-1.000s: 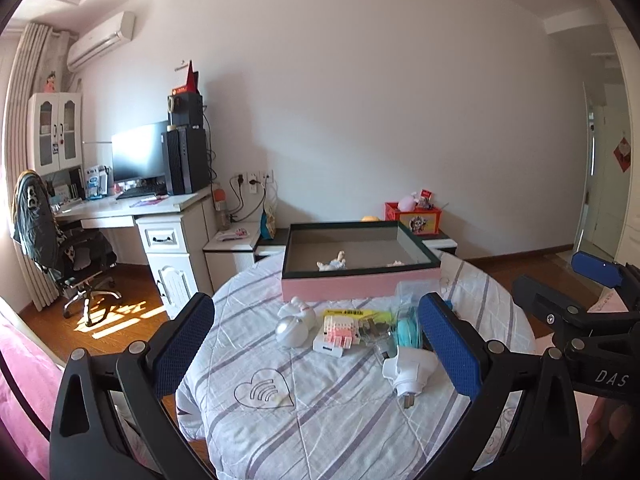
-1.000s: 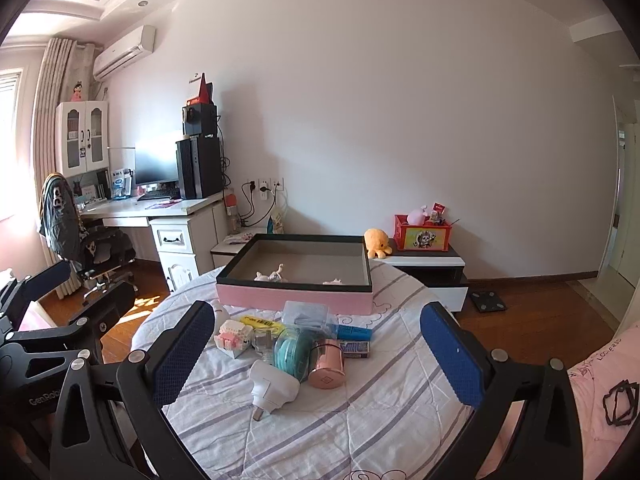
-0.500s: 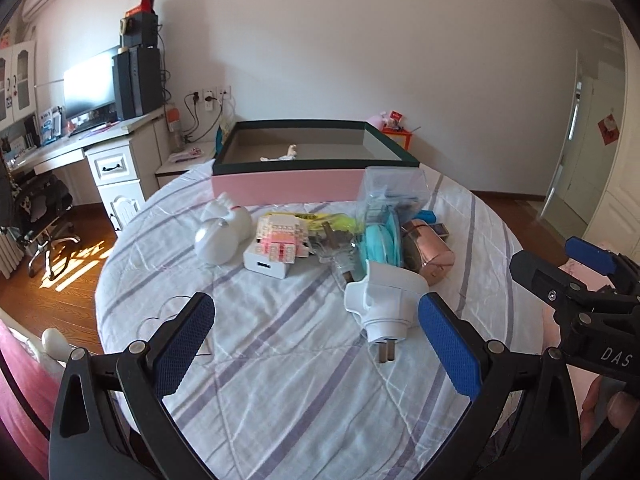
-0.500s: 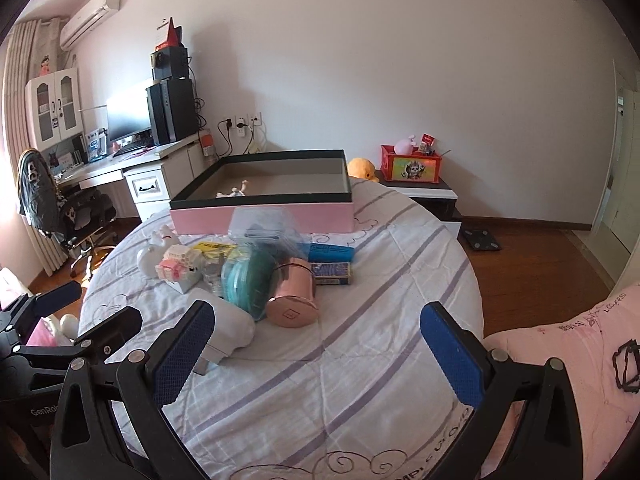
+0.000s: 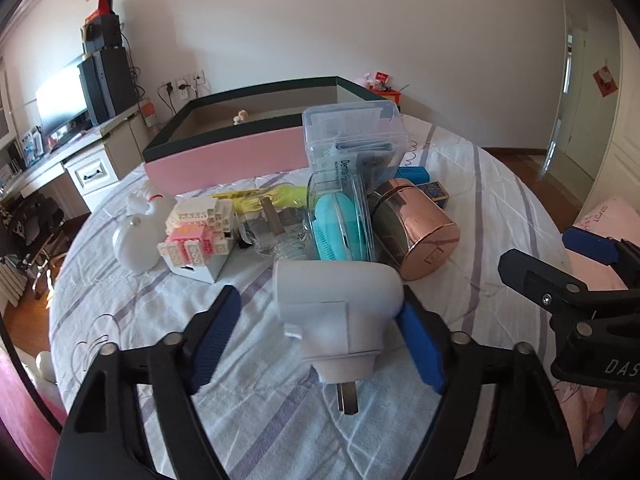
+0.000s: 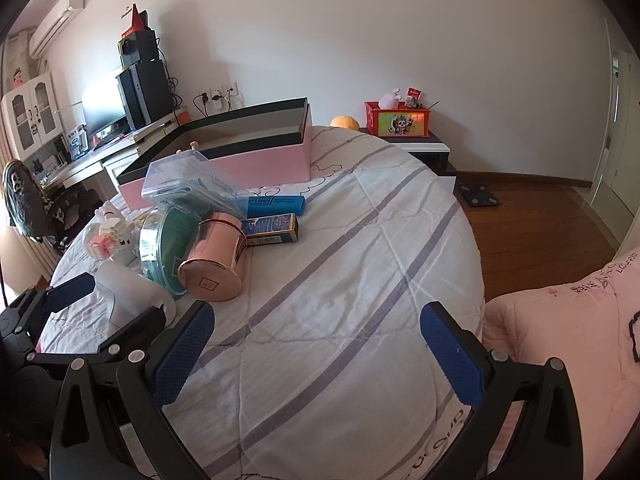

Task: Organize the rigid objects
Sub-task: 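Grasp the white plug adapter with the left gripper while the right grasps the rose-gold cup, then lower the plug adapter and rose-gold cup into the pink box and release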

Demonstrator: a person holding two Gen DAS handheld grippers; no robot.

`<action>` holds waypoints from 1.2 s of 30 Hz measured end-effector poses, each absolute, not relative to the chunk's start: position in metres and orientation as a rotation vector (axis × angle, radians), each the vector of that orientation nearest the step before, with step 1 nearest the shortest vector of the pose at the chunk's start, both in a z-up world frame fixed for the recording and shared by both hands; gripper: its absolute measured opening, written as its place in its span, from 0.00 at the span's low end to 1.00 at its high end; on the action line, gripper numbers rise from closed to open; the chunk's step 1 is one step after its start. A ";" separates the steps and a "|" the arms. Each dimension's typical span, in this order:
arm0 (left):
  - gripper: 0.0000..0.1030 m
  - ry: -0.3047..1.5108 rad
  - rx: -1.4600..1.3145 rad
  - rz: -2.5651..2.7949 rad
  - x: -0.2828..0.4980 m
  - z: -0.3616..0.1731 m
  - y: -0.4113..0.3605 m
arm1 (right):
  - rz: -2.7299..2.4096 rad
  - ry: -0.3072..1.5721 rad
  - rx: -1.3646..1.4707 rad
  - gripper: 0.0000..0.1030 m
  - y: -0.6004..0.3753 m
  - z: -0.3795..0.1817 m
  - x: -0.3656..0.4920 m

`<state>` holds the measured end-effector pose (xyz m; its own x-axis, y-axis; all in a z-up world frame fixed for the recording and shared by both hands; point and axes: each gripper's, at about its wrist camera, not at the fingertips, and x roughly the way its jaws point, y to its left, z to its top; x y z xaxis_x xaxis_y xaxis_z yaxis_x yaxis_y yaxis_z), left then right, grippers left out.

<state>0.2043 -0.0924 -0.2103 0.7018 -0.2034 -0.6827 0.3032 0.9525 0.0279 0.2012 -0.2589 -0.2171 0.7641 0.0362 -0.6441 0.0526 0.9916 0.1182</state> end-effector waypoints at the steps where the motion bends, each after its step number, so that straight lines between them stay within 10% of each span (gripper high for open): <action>1: 0.52 0.763 0.122 -0.308 0.209 -0.213 -0.090 | -0.006 0.706 0.131 1.00 -0.259 -0.219 0.204; 17: 0.43 0.741 0.090 -0.234 0.201 -0.204 -0.035 | 0.082 0.748 0.061 0.99 -0.213 -0.220 0.255; 23: 0.43 0.742 0.088 -0.244 0.206 -0.206 -0.031 | 0.129 0.818 0.033 0.88 -0.201 -0.228 0.280; 28: 0.43 0.738 0.087 -0.251 0.208 -0.207 -0.033 | 0.167 0.849 0.026 0.57 -0.198 -0.234 0.287; 36: 0.43 0.691 0.078 -0.276 0.200 -0.189 -0.031 | 0.211 0.800 0.058 0.56 -0.202 -0.223 0.268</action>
<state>0.2000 -0.0309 -0.1894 0.7358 -0.2258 -0.6385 0.2770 0.9607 -0.0205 0.2676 -0.2022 -0.2227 0.6769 0.2092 -0.7057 -0.1656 0.9775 0.1310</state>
